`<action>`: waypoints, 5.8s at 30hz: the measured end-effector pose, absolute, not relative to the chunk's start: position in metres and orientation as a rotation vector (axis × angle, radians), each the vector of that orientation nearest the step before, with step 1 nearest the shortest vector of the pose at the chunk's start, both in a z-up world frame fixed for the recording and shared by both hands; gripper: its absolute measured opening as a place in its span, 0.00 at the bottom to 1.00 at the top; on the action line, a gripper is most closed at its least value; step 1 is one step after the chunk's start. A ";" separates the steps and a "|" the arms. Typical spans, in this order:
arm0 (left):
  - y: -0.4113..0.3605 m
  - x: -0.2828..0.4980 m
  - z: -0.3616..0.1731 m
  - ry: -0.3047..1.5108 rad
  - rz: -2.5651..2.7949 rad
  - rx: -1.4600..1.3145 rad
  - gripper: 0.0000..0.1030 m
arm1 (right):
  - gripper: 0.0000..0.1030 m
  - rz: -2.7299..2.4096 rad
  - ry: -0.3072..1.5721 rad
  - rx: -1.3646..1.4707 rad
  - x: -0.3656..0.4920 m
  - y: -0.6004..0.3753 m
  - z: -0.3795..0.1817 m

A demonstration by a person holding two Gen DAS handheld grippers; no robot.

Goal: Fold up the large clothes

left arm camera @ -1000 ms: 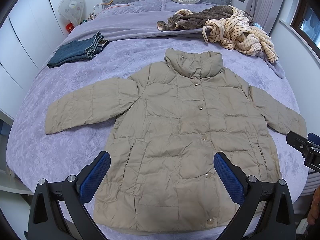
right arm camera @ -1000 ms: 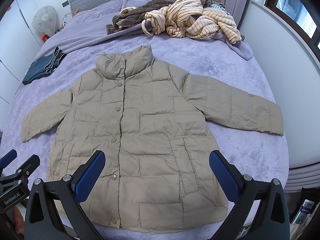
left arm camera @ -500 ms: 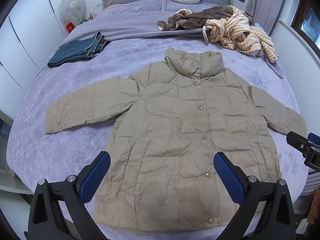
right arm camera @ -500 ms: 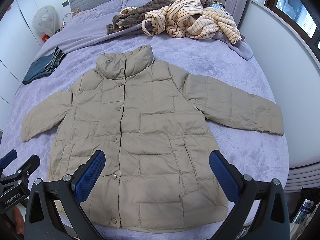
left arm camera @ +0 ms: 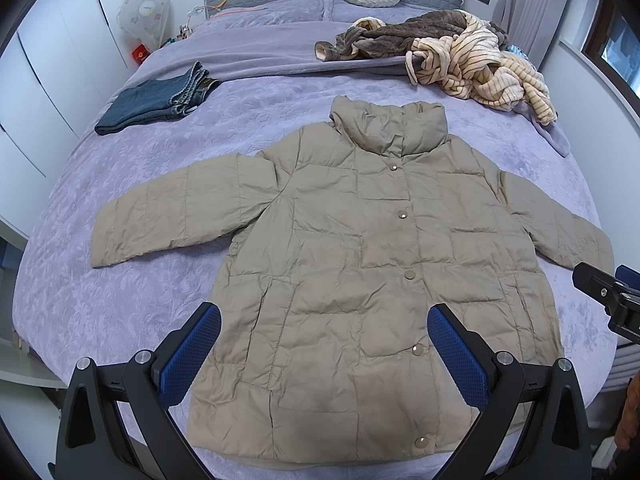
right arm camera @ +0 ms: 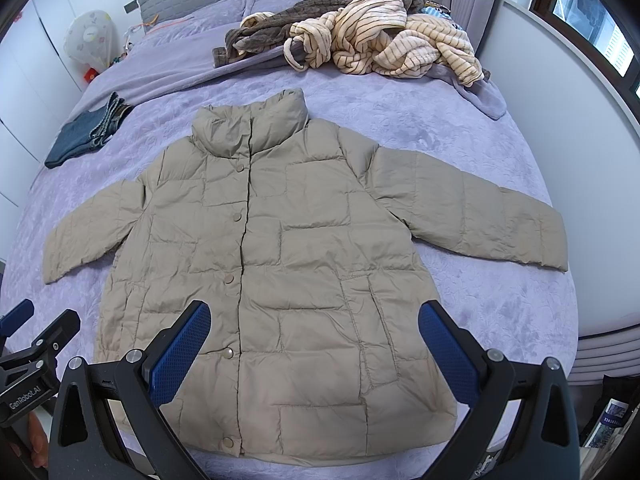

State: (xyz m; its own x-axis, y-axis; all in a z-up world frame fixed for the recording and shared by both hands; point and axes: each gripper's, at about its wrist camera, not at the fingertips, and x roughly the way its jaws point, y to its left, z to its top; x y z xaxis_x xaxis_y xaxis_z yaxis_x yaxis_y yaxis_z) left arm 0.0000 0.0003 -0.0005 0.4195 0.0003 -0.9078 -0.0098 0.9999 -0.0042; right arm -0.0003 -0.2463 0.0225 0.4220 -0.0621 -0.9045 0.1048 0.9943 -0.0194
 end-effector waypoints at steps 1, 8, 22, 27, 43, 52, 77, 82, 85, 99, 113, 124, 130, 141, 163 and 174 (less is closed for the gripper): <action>0.000 0.000 0.000 1.138 0.007 -0.010 1.00 | 1.00 -0.105 1.131 0.041 0.000 -0.246 0.022; 0.000 0.000 0.000 1.137 0.007 -0.010 1.00 | 1.00 -0.105 1.131 0.041 0.000 -0.246 0.023; 0.006 -0.001 -0.004 1.149 0.009 -0.015 1.00 | 1.00 -0.103 1.141 0.044 0.000 -0.245 0.023; 0.005 0.000 -0.006 1.162 0.006 -0.024 1.00 | 1.00 -0.102 1.145 0.040 0.000 -0.244 0.016; 0.025 0.013 -0.036 1.188 -0.016 -0.084 1.00 | 1.00 -0.081 1.208 0.058 0.015 -0.231 -0.009; 0.079 0.032 -0.087 1.223 -0.019 -0.197 1.00 | 1.00 -0.012 1.278 0.096 0.035 -0.200 -0.050; 0.405 0.166 -0.250 0.918 0.299 -0.900 0.75 | 1.00 0.247 1.386 0.234 0.107 -0.074 -0.172; 0.413 0.181 -0.240 0.897 0.263 -0.837 0.07 | 1.00 0.290 1.342 0.289 0.134 -0.053 -0.175; 0.398 0.183 -0.204 0.855 0.267 -0.641 0.07 | 0.69 0.310 1.293 0.345 0.151 -0.043 -0.176; 0.240 0.186 -0.073 0.691 -0.211 -0.353 0.07 | 0.05 0.463 1.367 0.617 0.218 0.018 -0.261; -0.034 0.210 -0.164 0.917 -0.461 0.081 0.07 | 0.08 0.184 1.251 0.571 0.148 -0.184 -0.187; -0.058 0.176 -0.204 0.923 -0.352 0.239 0.93 | 0.09 0.077 1.239 0.540 0.126 -0.256 -0.173; 0.010 0.145 -0.163 0.920 -0.343 0.087 0.92 | 0.23 0.114 1.213 0.367 0.116 -0.244 -0.140; 0.153 0.099 -0.195 1.064 0.038 0.082 0.92 | 0.86 0.297 1.062 -0.287 0.144 -0.060 -0.117; 0.180 0.124 -0.206 1.067 0.168 -0.051 0.68 | 0.38 -0.121 1.091 0.598 0.171 -0.277 -0.172; 0.152 0.202 -0.177 0.987 -0.034 -0.092 0.49 | 0.09 0.010 1.120 0.346 0.185 -0.244 -0.158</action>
State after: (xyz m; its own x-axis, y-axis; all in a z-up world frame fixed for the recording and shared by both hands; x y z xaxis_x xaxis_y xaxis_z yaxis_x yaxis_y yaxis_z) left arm 0.2018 0.1519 -0.1768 0.5507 -0.0711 -0.8317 -0.0129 0.9955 -0.0937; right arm 0.1855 -0.2444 -0.1578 0.4411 0.1804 -0.8791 0.1648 0.9466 0.2770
